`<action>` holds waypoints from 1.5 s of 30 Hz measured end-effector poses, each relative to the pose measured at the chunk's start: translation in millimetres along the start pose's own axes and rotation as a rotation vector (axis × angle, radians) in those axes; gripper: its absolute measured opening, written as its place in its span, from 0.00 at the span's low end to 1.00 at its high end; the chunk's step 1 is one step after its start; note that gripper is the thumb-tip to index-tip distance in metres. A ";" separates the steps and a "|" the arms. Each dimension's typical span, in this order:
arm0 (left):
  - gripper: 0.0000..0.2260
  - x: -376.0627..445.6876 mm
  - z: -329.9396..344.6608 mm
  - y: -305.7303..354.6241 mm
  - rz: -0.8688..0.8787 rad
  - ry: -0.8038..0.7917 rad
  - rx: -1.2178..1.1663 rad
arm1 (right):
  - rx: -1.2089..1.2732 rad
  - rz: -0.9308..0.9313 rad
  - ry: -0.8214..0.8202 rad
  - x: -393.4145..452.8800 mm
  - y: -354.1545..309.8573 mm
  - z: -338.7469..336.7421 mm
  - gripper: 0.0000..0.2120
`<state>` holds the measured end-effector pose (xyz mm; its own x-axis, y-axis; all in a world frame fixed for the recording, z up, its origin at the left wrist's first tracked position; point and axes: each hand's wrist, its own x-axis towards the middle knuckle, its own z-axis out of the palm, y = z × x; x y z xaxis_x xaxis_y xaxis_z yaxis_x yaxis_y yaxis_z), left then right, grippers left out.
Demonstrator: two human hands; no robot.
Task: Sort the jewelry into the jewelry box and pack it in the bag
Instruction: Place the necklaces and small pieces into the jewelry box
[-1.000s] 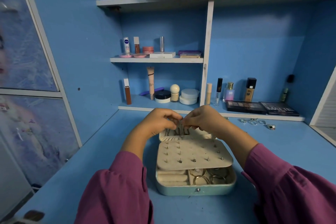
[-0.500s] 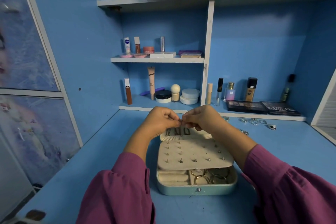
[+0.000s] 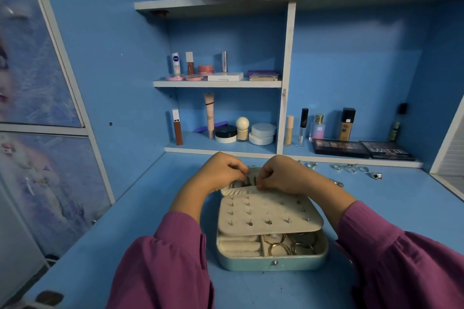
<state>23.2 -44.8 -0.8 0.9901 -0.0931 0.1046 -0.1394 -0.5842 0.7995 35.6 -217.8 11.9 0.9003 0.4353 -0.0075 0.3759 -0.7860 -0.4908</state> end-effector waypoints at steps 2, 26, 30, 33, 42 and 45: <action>0.11 0.2 1.1 0.6 -0.010 -0.008 -0.024 | 0.004 -0.003 0.018 -0.8 -0.5 -0.8 0.02; 0.14 1.7 20.0 4.8 0.013 -0.095 0.191 | 0.080 -0.021 0.043 0.2 4.2 -0.7 0.08; 0.10 2.6 19.9 2.1 0.045 -0.039 0.129 | 0.098 0.005 0.044 1.5 5.2 -0.7 0.08; 0.10 2.5 19.0 -0.1 0.054 0.010 0.129 | 0.071 0.030 0.053 3.3 6.1 -0.1 0.10; 0.09 3.9 21.6 -2.6 0.064 -0.021 0.101 | 0.085 0.049 0.078 1.8 8.4 -7.7 0.09; 0.07 5.5 23.2 -4.5 0.070 0.037 0.043 | 0.144 0.042 0.142 -3.7 20.6 -31.7 0.06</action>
<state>29.0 -61.4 -17.6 0.9776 -0.1053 0.1820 -0.2080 -0.6112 0.7637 46.9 -249.6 29.4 0.9403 0.3291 0.0874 0.3112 -0.7266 -0.6126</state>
